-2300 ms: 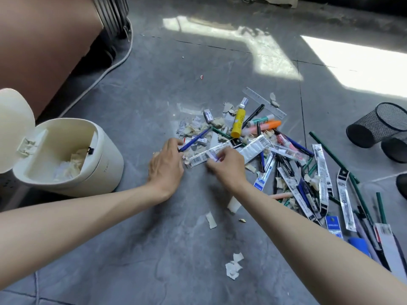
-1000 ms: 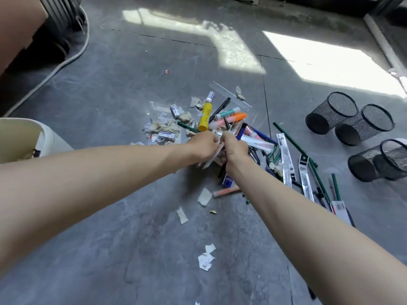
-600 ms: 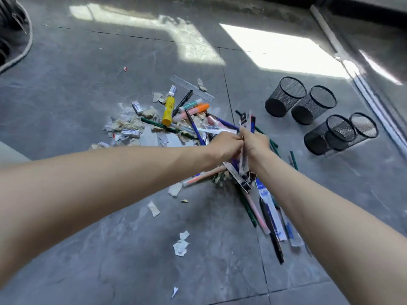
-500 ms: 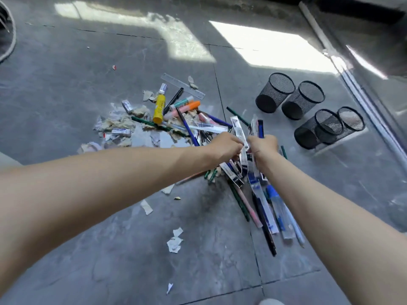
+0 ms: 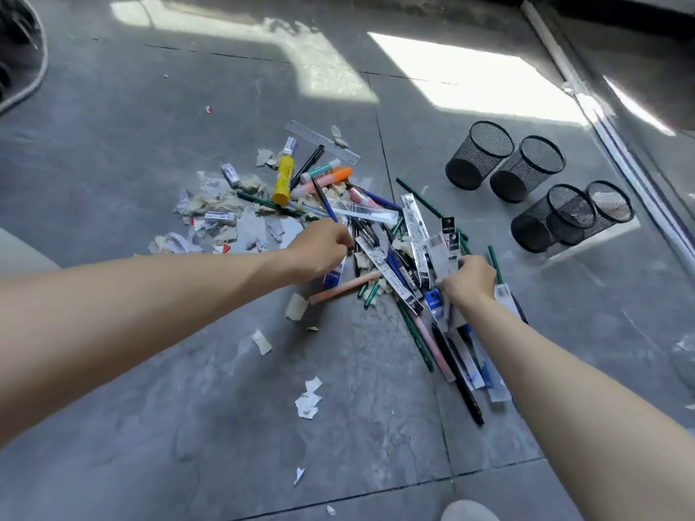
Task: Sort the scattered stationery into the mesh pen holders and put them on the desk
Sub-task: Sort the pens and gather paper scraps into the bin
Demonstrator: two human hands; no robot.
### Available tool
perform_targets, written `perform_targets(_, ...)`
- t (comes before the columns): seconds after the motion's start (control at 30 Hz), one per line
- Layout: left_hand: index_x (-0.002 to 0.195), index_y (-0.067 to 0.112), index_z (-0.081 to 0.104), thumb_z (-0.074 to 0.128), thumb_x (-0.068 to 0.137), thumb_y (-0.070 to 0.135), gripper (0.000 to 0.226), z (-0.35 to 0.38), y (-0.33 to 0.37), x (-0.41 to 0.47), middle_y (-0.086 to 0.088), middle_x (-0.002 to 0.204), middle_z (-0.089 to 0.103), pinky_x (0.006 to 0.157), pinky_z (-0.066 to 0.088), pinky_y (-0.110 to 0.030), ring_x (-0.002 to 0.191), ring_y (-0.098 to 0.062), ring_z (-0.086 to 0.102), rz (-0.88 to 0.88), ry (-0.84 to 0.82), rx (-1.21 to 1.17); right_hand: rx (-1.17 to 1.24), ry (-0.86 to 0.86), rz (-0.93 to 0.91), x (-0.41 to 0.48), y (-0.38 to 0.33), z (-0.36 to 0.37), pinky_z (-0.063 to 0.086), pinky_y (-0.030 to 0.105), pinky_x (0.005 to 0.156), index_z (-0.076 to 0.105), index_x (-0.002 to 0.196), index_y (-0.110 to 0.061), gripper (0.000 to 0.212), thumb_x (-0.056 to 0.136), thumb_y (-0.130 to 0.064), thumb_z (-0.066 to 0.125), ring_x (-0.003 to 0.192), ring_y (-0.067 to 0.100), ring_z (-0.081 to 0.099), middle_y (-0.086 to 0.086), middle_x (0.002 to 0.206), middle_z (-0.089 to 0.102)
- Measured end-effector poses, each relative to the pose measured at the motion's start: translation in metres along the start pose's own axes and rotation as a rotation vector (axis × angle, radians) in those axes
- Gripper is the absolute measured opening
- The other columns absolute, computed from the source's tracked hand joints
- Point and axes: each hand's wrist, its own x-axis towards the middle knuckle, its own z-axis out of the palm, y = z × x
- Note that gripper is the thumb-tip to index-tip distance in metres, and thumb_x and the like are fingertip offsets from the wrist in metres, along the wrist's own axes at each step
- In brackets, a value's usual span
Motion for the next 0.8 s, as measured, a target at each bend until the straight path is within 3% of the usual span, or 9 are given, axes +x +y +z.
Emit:
perform_targets(0.07,0.102,0.008,0.068,0.046,0.085,0.003,0.028,-0.005,-0.007,-0.002,-0.011,0.108,0.066,0.087,0.049,-0.037,0.099,-0.026,0.059,-0.002,0.056,0.001,-0.109,0.105,-0.039,-0.002,-0.004,0.003,0.045,0.035,0.068,0.061,0.084,-0.004,0.030,0.081,-0.032,0.073,0.079,0.029,0.056,0.015,0.092,0.061)
perform_targets(0.13,0.101,0.007,0.068,0.045,0.084,0.001,0.029,-0.009,-0.014,-0.005,-0.010,0.107,0.066,0.085,0.049,-0.037,0.099,-0.026,0.059,-0.010,0.112,0.008,-0.228,0.227,-0.099,-0.005,-0.012,0.007,0.042,0.036,0.071,0.058,0.081,-0.008,0.038,0.085,-0.045,0.063,0.084,0.030,0.053,0.014,0.095,0.056)
perform_targets(0.27,0.105,0.010,0.063,0.045,0.088,0.003,0.026,-0.015,-0.034,-0.009,-0.008,0.117,0.052,0.087,0.044,-0.037,0.108,-0.025,0.050,-0.041,0.270,0.118,-0.251,0.311,-0.266,-0.009,-0.041,0.024,0.037,0.042,0.090,0.058,0.107,-0.004,0.028,0.092,-0.026,0.049,0.108,0.033,0.047,0.016,0.115,0.052)
perform_targets(0.37,0.111,0.009,0.058,0.048,0.085,0.001,0.029,-0.023,-0.051,-0.014,-0.009,0.117,0.043,0.082,0.038,-0.033,0.109,-0.026,0.040,-0.103,0.464,0.196,-0.206,0.330,-0.494,-0.019,-0.066,0.047,0.035,0.038,0.090,0.056,0.115,-0.004,0.030,0.086,-0.012,0.050,0.109,0.031,0.045,0.015,0.118,0.051)
perform_targets(0.43,0.118,0.010,0.054,0.049,0.083,0.003,0.037,-0.033,-0.069,-0.016,-0.009,0.125,0.039,0.088,0.036,-0.034,0.114,-0.026,0.037,-0.182,0.542,0.217,-0.186,0.283,-0.634,-0.029,-0.086,0.064,0.038,0.038,0.085,0.057,0.114,-0.004,0.033,0.081,-0.007,0.053,0.104,0.032,0.048,0.015,0.115,0.052)
perform_targets(0.57,0.140,0.017,0.034,0.051,0.090,0.023,0.053,-0.058,-0.120,-0.014,-0.008,0.150,0.020,0.111,0.019,-0.039,0.136,-0.028,0.020,-0.335,0.479,0.210,-0.122,0.101,-0.913,-0.046,-0.120,0.098,0.045,0.041,0.075,0.062,0.100,-0.002,0.027,0.073,-0.001,0.058,0.092,0.036,0.055,0.017,0.105,0.056)
perform_targets(0.7,0.150,0.025,0.010,0.044,0.094,0.042,0.068,-0.073,-0.156,-0.005,0.000,0.158,0.003,0.116,0.006,-0.041,0.145,-0.022,0.003,-0.389,0.277,0.225,-0.092,-0.141,-1.047,-0.061,-0.139,0.127,0.043,0.039,0.085,0.059,0.112,-0.004,0.031,0.083,-0.005,0.051,0.105,0.031,0.052,0.013,0.114,0.056)
perform_targets(0.8,0.151,0.024,0.008,0.033,0.098,0.046,0.063,-0.068,-0.155,0.004,0.003,0.159,0.001,0.117,0.001,-0.045,0.146,-0.017,-0.003,-0.347,0.174,0.231,-0.110,-0.160,-1.108,-0.064,-0.144,0.142,0.045,0.043,0.084,0.060,0.108,-0.002,0.028,0.083,-0.007,0.048,0.099,0.034,0.053,0.015,0.105,0.058)
